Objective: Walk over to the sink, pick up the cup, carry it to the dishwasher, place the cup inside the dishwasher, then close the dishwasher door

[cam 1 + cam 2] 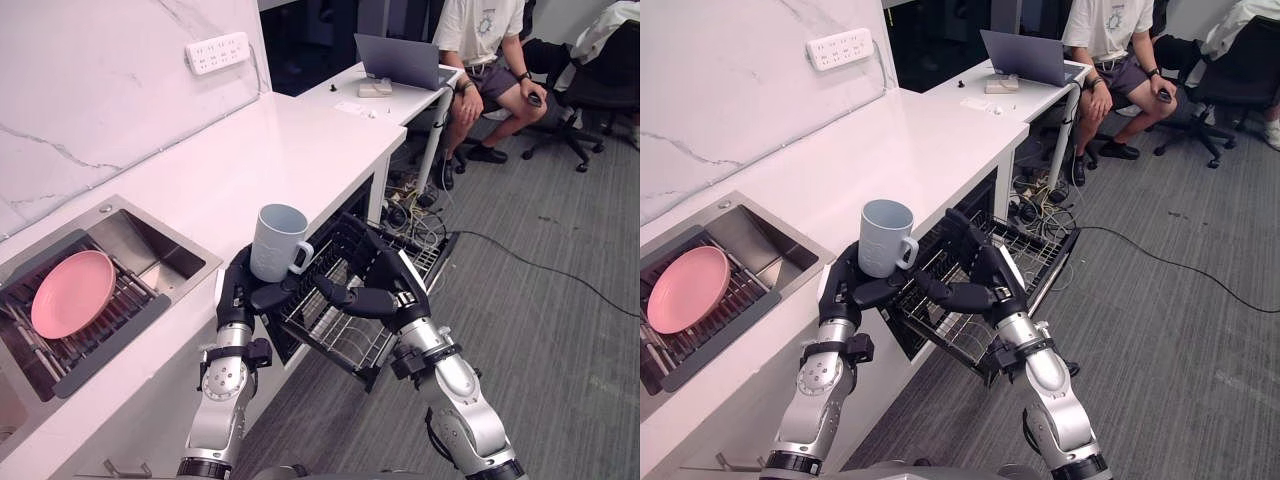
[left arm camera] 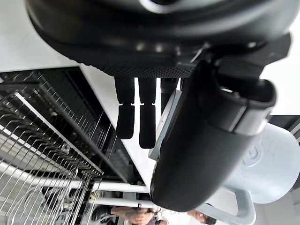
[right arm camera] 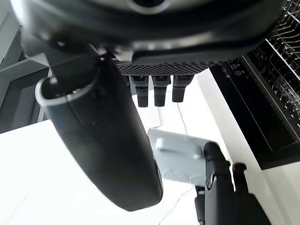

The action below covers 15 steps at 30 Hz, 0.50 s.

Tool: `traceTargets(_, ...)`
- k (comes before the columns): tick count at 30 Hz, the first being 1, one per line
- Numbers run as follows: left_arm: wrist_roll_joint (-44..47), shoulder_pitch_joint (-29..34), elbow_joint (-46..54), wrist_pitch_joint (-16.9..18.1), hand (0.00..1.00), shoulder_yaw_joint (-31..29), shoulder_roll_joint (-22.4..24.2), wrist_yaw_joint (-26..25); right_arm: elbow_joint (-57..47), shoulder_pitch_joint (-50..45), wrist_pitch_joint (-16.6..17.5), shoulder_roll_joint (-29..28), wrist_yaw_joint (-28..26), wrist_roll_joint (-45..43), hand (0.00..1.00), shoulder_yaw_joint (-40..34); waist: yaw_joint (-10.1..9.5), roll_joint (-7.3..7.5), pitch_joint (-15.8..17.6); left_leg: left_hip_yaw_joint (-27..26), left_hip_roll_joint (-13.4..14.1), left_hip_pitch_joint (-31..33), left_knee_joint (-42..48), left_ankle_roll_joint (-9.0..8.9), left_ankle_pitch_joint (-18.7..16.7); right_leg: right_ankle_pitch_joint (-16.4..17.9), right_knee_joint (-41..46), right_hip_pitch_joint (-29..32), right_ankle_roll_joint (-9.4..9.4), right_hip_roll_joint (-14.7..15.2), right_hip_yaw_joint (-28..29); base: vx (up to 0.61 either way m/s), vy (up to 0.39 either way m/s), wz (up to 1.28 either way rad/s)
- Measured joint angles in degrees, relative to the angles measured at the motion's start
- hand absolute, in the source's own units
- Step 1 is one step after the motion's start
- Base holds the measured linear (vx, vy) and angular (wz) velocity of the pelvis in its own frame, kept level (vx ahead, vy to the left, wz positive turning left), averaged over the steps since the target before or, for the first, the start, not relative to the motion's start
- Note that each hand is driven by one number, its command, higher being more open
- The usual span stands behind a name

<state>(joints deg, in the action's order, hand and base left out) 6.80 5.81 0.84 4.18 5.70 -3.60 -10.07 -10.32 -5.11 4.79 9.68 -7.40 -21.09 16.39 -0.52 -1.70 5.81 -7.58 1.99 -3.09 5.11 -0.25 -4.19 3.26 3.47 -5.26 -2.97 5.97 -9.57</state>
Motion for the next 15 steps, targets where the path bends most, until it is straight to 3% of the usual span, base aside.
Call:
traceTargets(6, 0.9, 3.1, 4.3, 0.0, 0.3, 6.8, 0.9, 3.6, 3.4, 1.8, 0.0, -1.4, 3.2, 1.3, 0.9, 0.5, -0.3, 0.4, -1.9, 0.8, -0.4, -0.3, -2.8, 0.11, 1.5, -0.5, -1.3, -0.1, -0.29, 0.1, -0.9, 0.01, -0.012, 0.07)
traceTargets(13, 3.4, 3.1, 6.2, 0.0, 0.3, 9.5, 1.3, 4.4, 6.2, 6.8, 0.0, -1.9, 6.0, 3.5, 0.9, 1.8, -0.4, 0.44, -2.0, 2.1, -0.8, -1.1, -5.2, 0.26, 3.3, -0.7, -1.6, -0.8, -0.43, 0.1, -2.3, -0.02, -0.009, 0.11)
traceTargets(14, 3.9, 3.1, 6.2, 0.0, 0.3, 10.0, 1.3, 4.4, 7.3, 8.1, 0.0, -2.2, 6.3, 4.2, 0.3, 2.1, -0.6, 0.45, -2.0, 2.2, -0.8, -1.1, -5.4, 0.25, 3.5, -0.7, -1.6, -0.8, -0.4, 0.1, -2.5, -0.04, -0.009, 0.07)
traceTargets(15, 4.8, 3.1, 6.2, 0.0, 0.3, 10.0, 1.5, 4.3, 7.6, 8.7, 0.0, -2.4, 6.5, 4.6, 0.3, 2.1, -0.98, 0.45, -2.0, 2.3, -0.8, -1.2, -5.8, 0.27, 3.9, -0.8, -1.6, -0.8, -0.39, 0.1, -2.6, -0.04, -0.008, 0.06)
